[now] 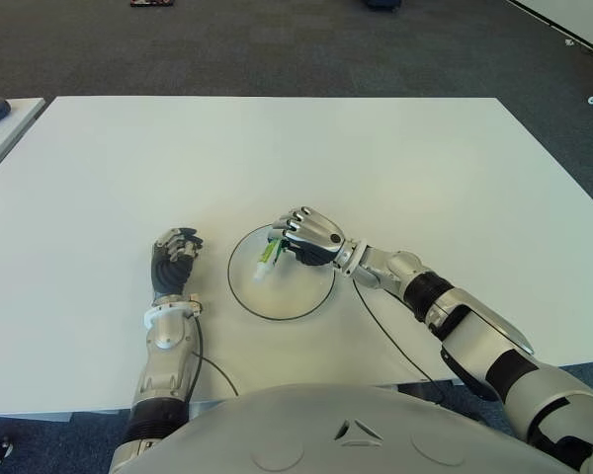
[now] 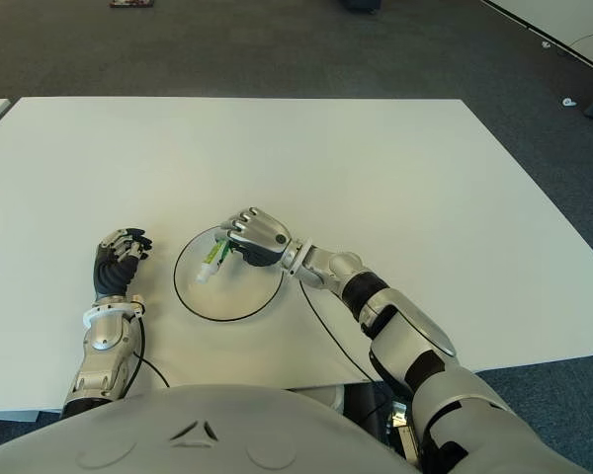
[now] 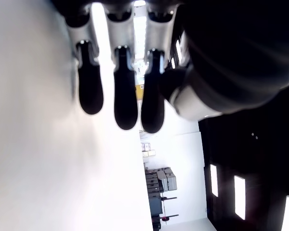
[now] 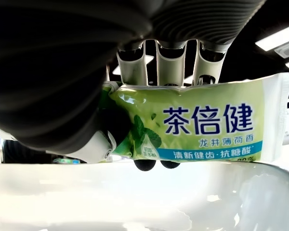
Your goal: Put the toothpaste on the table into the plate.
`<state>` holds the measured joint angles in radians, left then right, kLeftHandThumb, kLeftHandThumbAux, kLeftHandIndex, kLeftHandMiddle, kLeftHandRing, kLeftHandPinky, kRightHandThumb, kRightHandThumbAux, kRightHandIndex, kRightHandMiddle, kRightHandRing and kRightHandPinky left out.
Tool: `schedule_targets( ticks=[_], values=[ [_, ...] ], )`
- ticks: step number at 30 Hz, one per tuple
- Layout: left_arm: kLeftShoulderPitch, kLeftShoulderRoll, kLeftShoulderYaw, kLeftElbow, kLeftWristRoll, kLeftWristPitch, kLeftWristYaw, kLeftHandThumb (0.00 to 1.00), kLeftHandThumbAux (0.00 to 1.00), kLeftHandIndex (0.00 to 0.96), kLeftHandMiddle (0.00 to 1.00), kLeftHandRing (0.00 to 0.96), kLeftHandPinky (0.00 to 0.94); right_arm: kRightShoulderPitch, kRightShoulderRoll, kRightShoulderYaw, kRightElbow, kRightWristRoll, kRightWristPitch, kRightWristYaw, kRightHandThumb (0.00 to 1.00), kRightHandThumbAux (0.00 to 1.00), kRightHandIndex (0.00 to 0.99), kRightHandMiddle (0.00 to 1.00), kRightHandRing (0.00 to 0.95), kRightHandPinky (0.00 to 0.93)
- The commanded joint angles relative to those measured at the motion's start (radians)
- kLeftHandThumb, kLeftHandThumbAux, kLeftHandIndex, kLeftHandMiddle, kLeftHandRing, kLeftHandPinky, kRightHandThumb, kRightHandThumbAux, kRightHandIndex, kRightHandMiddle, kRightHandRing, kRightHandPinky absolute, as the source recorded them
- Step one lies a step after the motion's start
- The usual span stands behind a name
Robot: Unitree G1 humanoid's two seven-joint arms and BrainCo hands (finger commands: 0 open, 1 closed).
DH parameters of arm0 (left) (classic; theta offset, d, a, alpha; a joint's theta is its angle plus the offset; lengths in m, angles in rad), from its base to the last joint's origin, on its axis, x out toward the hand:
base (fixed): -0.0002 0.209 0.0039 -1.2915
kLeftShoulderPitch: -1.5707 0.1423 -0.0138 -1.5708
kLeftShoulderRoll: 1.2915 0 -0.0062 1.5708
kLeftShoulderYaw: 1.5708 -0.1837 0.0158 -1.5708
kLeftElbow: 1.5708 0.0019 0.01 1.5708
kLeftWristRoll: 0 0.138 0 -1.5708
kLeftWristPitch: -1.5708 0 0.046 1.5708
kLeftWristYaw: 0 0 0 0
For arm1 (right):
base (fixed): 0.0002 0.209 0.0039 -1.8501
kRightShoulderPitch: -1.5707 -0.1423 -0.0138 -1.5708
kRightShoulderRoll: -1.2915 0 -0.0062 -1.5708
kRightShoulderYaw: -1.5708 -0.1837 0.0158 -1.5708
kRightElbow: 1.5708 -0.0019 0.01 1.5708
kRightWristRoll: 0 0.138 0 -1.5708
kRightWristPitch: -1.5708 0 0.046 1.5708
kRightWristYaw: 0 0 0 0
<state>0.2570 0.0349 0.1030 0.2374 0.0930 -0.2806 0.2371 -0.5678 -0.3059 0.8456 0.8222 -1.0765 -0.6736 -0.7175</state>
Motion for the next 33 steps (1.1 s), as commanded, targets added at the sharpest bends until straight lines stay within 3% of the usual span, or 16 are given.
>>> schedule_targets(
  ticks=[1, 4, 8, 9, 10, 11, 13, 14, 15, 18, 21, 33],
  values=[
    [0.009, -0.001, -0.004, 0.028, 0.016, 0.039, -0.001, 0.699, 0.722, 0.427, 0.518, 0.516, 0.493, 0.007, -0.014, 0.042, 0.015, -0.051, 0.021, 0.011, 0.712, 0.718, 0.441, 0.844, 0.858, 0.866],
    [0.009, -0.004, -0.006, 0.025, 0.02, 0.041, 0.0, 0.7, 0.722, 0.427, 0.521, 0.518, 0.492, 0.004, -0.024, 0.058, 0.0, -0.075, 0.041, 0.003, 0.71, 0.716, 0.439, 0.829, 0.847, 0.855],
    [0.008, -0.007, -0.007, 0.019, 0.028, 0.049, 0.006, 0.7, 0.722, 0.427, 0.519, 0.515, 0.489, 0.01, -0.037, 0.055, -0.02, -0.055, 0.038, 0.053, 0.698, 0.718, 0.427, 0.667, 0.719, 0.743],
    [0.008, -0.007, -0.007, 0.018, 0.031, 0.053, 0.007, 0.7, 0.722, 0.427, 0.518, 0.513, 0.488, 0.012, -0.041, 0.051, -0.026, -0.043, 0.033, 0.077, 0.585, 0.694, 0.333, 0.503, 0.593, 0.649],
    [0.008, -0.007, -0.007, 0.017, 0.034, 0.057, 0.008, 0.7, 0.722, 0.427, 0.517, 0.513, 0.488, 0.015, -0.045, 0.046, -0.031, -0.027, 0.026, 0.111, 0.543, 0.686, 0.299, 0.443, 0.547, 0.615],
    [0.008, -0.007, -0.007, 0.017, 0.036, 0.06, 0.009, 0.7, 0.723, 0.427, 0.516, 0.512, 0.488, 0.017, -0.048, 0.042, -0.036, -0.016, 0.022, 0.135, 0.467, 0.671, 0.209, 0.32, 0.422, 0.512],
    [0.009, -0.008, -0.009, 0.012, 0.042, 0.07, 0.009, 0.7, 0.723, 0.427, 0.514, 0.51, 0.487, 0.021, -0.056, 0.033, -0.05, 0.014, 0.015, 0.202, 0.37, 0.65, 0.096, 0.154, 0.232, 0.35],
    [0.008, -0.007, -0.009, 0.012, 0.044, 0.074, 0.008, 0.699, 0.723, 0.427, 0.514, 0.51, 0.487, 0.024, -0.061, 0.027, -0.059, 0.028, 0.012, 0.235, 0.353, 0.646, 0.076, 0.123, 0.193, 0.316],
    [0.008, -0.007, -0.009, 0.012, 0.045, 0.078, 0.007, 0.699, 0.723, 0.427, 0.514, 0.51, 0.487, 0.026, -0.066, 0.023, -0.068, 0.038, 0.01, 0.26, 0.319, 0.628, 0.049, 0.079, 0.123, 0.217],
    [0.005, -0.005, -0.007, 0.014, 0.046, 0.082, 0.005, 0.7, 0.723, 0.427, 0.516, 0.512, 0.49, 0.032, -0.085, 0.007, -0.101, 0.057, 0.005, 0.303, 0.272, 0.579, 0.015, 0.025, 0.04, 0.074],
    [0.003, -0.005, -0.005, 0.016, 0.043, 0.082, 0.002, 0.7, 0.723, 0.427, 0.52, 0.517, 0.494, 0.037, -0.097, -0.005, -0.127, 0.066, 0.004, 0.326, 0.249, 0.508, 0.005, 0.008, 0.013, 0.024],
    [-0.002, -0.005, -0.004, 0.025, 0.044, 0.062, 0.003, 0.7, 0.722, 0.428, 0.528, 0.524, 0.497, 0.05, -0.108, -0.048, -0.187, 0.112, 0.0, 0.42, 0.241, 0.294, 0.0, 0.0, 0.0, 0.0]
  ],
)
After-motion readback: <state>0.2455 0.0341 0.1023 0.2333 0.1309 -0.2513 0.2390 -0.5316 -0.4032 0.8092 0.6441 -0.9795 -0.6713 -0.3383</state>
